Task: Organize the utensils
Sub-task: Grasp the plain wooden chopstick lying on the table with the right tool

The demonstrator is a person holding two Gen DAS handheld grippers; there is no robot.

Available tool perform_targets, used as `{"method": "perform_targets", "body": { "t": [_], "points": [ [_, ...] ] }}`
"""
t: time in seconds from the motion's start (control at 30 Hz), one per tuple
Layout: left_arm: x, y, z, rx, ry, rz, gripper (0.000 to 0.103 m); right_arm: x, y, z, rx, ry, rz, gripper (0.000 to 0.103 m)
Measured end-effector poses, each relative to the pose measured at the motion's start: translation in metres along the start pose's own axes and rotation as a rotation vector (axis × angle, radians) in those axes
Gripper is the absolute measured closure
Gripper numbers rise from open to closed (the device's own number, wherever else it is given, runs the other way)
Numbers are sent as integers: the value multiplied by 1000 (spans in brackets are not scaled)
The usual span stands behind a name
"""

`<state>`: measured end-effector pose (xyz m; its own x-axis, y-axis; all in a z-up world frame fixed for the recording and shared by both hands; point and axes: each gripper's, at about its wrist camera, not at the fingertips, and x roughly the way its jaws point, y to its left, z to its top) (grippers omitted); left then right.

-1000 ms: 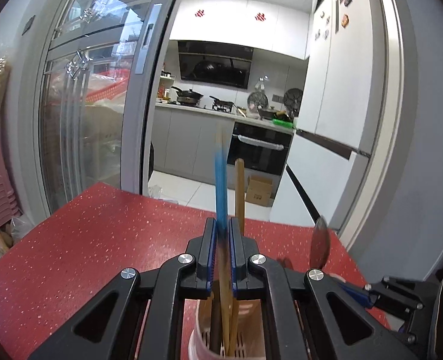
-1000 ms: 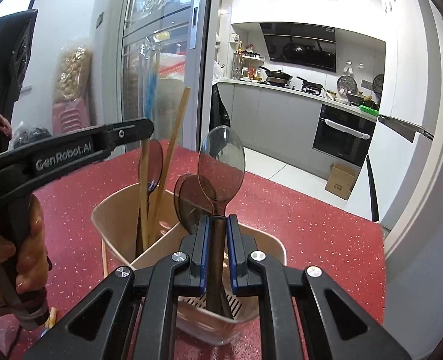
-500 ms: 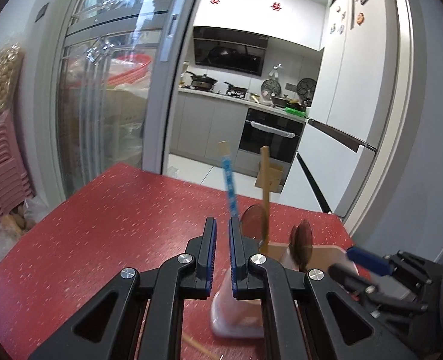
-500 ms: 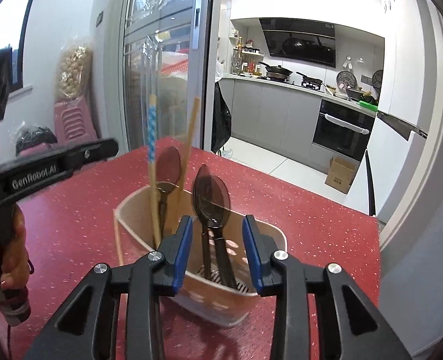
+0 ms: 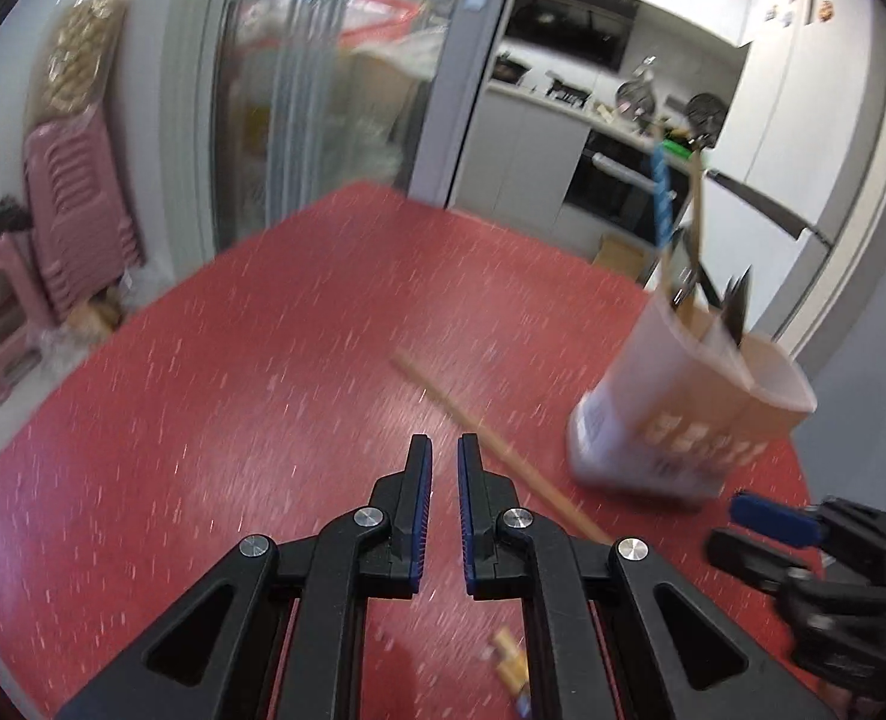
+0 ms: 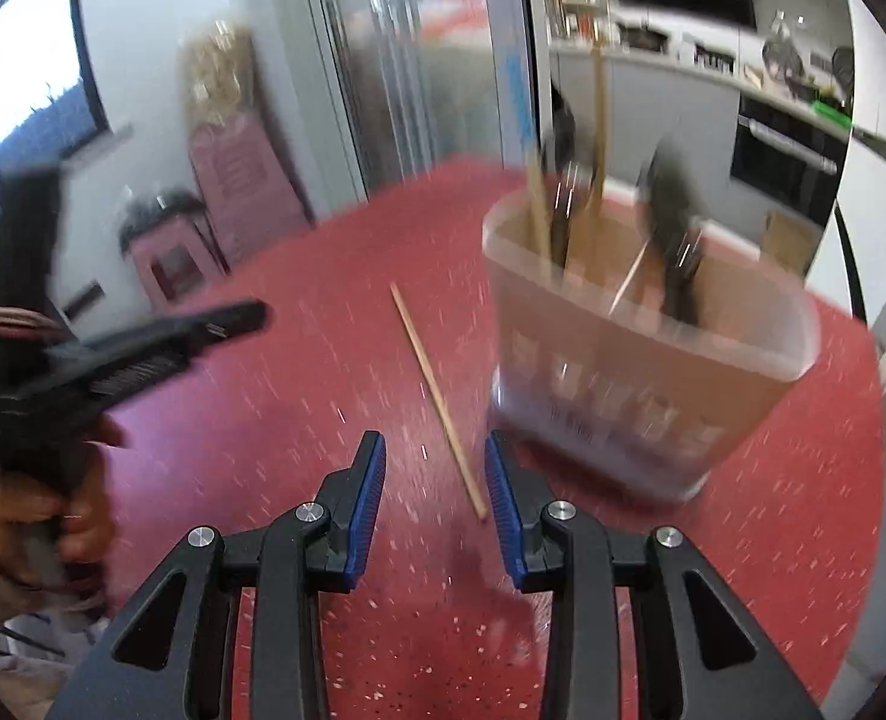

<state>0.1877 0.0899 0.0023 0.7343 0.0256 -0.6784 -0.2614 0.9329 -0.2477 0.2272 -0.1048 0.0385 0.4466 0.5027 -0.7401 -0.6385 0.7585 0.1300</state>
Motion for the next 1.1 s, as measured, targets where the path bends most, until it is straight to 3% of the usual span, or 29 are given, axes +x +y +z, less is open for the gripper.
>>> {"method": "perform_targets", "body": {
  "t": [0.17, 0.2, 0.23, 0.37, 0.5, 0.77, 0.9, 1.1],
  "points": [
    [10, 16, -23, -34, 77, 10, 67, 47, -10, -11, 24, 107, -46, 66],
    [11, 19, -26, -41, 88, 13, 50, 51, -12, -11, 24, 115, -50, 66],
    [13, 22, -28, -47, 99, 18, 0, 55, -13, -12, 24, 124, -54, 66],
    [17, 32, -32, -70, 102, 43, 0, 66, -10, -13, 0, 141, -65, 68],
    [20, 33, -36, -66, 118, 51, 0, 81, -6, -15, -13, 191, -92, 95],
    [10, 24, -53, -25, 152, 46, 0, 45, -9, -38, 36, 179, -79, 97],
    [4, 18, -61, 4, 167, 35, 0, 4, -12, -65, 72, 186, -50, 97],
    [-5, -3, -85, 60, 248, -2, 0, -37, -13, -115, 117, 220, -48, 97]
  ]
}}
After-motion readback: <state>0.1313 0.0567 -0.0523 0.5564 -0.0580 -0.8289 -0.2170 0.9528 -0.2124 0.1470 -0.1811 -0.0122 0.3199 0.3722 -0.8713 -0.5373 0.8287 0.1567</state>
